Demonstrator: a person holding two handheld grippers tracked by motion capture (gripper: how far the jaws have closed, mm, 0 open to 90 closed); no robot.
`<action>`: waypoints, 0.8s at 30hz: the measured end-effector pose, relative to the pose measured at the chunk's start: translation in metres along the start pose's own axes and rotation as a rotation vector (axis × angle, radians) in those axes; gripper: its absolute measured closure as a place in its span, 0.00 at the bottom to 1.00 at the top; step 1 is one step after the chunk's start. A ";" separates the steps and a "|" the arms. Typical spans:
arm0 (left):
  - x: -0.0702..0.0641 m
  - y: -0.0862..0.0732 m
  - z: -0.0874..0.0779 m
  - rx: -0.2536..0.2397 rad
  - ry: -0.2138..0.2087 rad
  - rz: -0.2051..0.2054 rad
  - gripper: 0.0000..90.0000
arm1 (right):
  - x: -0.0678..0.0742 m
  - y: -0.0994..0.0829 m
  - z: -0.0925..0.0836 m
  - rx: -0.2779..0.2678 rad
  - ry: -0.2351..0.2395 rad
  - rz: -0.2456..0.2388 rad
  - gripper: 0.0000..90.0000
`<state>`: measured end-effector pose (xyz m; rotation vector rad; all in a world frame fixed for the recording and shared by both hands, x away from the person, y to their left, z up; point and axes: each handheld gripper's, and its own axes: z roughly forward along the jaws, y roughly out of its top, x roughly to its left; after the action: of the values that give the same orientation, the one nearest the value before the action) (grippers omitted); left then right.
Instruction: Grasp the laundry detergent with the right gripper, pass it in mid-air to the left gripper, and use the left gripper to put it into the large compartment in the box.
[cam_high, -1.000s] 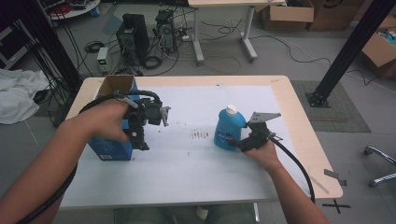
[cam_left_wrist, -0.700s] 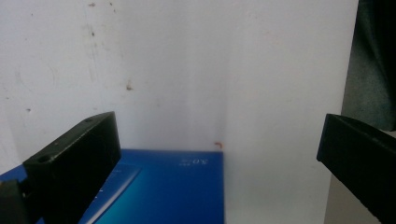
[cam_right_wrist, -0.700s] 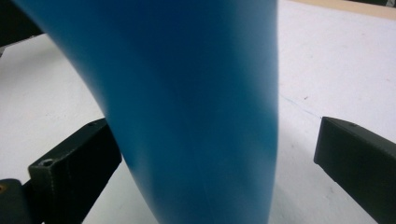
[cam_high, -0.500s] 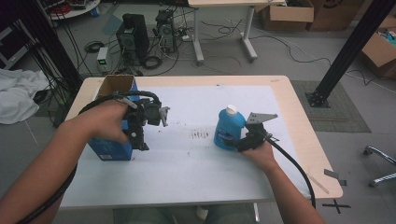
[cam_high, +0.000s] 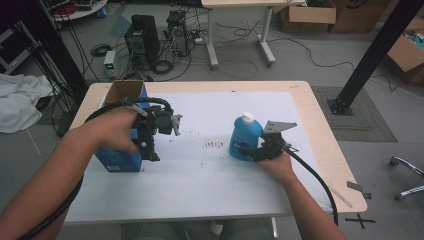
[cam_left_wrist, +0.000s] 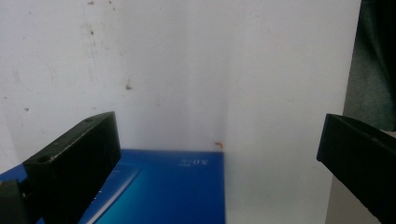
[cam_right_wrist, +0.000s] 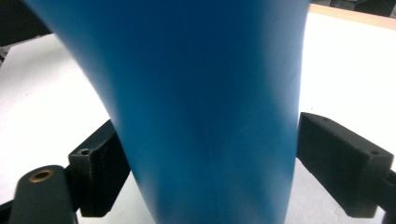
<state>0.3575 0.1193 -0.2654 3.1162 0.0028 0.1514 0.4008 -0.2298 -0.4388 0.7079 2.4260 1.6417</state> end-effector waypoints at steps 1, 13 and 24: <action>0.000 0.000 0.000 0.004 -0.002 0.003 0.00 | 0.000 0.000 0.000 -0.002 -0.002 -0.002 0.16; 0.000 0.001 0.000 0.007 0.000 0.005 0.00 | 0.001 0.001 0.000 -0.012 0.016 -0.013 0.26; 0.000 0.001 0.002 0.006 -0.003 0.002 0.00 | 0.001 0.001 0.000 -0.013 0.009 -0.014 0.31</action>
<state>0.3579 0.1179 -0.2675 3.1226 -0.0002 0.1473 0.3996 -0.2292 -0.4379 0.6816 2.4188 1.6575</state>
